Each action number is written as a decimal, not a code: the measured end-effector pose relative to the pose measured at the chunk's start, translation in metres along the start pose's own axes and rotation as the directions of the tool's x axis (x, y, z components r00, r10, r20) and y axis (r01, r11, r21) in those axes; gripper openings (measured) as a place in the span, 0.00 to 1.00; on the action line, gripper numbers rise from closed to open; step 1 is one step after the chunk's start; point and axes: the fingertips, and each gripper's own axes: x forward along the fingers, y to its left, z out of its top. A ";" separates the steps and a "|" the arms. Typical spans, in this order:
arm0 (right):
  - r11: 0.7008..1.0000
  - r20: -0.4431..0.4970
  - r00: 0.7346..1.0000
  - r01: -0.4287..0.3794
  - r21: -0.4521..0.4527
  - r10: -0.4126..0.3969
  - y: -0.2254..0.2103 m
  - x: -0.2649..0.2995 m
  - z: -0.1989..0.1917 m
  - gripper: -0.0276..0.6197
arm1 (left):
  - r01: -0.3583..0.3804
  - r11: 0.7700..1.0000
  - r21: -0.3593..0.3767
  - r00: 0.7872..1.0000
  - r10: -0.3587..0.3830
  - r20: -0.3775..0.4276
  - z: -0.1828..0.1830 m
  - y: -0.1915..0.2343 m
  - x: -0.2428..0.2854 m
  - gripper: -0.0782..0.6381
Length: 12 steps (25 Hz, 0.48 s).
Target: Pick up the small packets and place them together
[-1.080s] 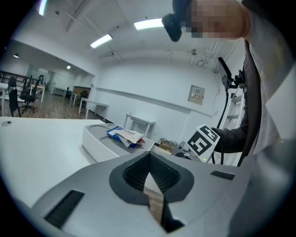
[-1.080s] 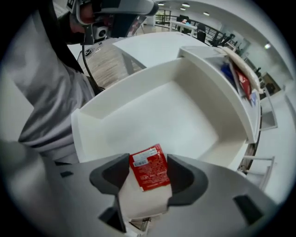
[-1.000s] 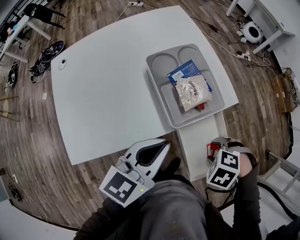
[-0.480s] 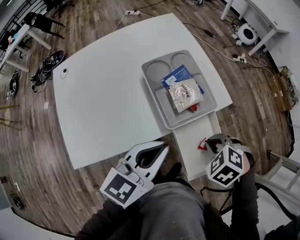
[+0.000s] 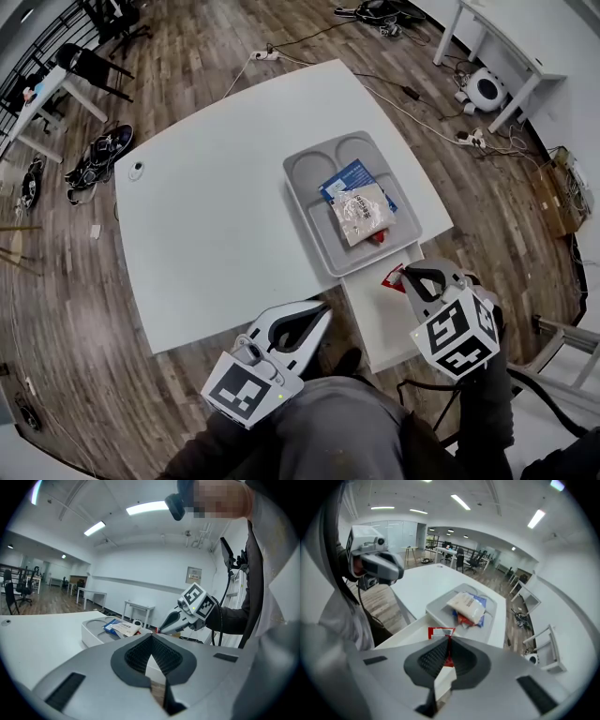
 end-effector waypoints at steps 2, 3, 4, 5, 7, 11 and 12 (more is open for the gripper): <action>0.999 0.041 0.998 0.049 0.011 -0.049 -0.020 -0.001 0.019 0.06 | -0.013 1.000 -0.007 1.000 0.013 0.003 0.001 0.007 -0.004 0.10; 0.997 0.054 0.996 0.070 0.014 -0.071 -0.030 0.001 0.028 0.06 | -0.022 1.000 -0.011 1.000 0.022 0.005 0.001 0.011 -0.006 0.10; 0.996 0.062 0.994 0.088 0.017 -0.089 -0.039 0.004 0.035 0.06 | -0.031 0.999 -0.015 0.999 0.031 0.006 0.002 0.016 -0.008 0.10; 0.995 0.065 0.993 0.102 0.021 -0.103 -0.048 0.009 0.039 0.06 | -0.042 0.999 -0.020 0.999 0.042 0.005 0.001 0.020 -0.011 0.10; 0.992 0.061 0.990 0.123 0.039 -0.125 -0.064 0.022 0.044 0.06 | -0.062 0.997 -0.035 0.998 0.062 -0.003 -0.002 0.030 -0.015 0.10; 0.987 0.066 0.988 0.137 0.085 -0.143 -0.080 0.046 0.048 0.06 | -0.093 0.994 -0.055 0.996 0.092 -0.017 -0.011 0.049 -0.022 0.10; 0.986 0.079 0.987 0.133 0.102 -0.141 -0.082 0.049 0.050 0.07 | -0.097 0.994 -0.058 0.995 0.096 -0.020 -0.012 0.052 -0.023 0.10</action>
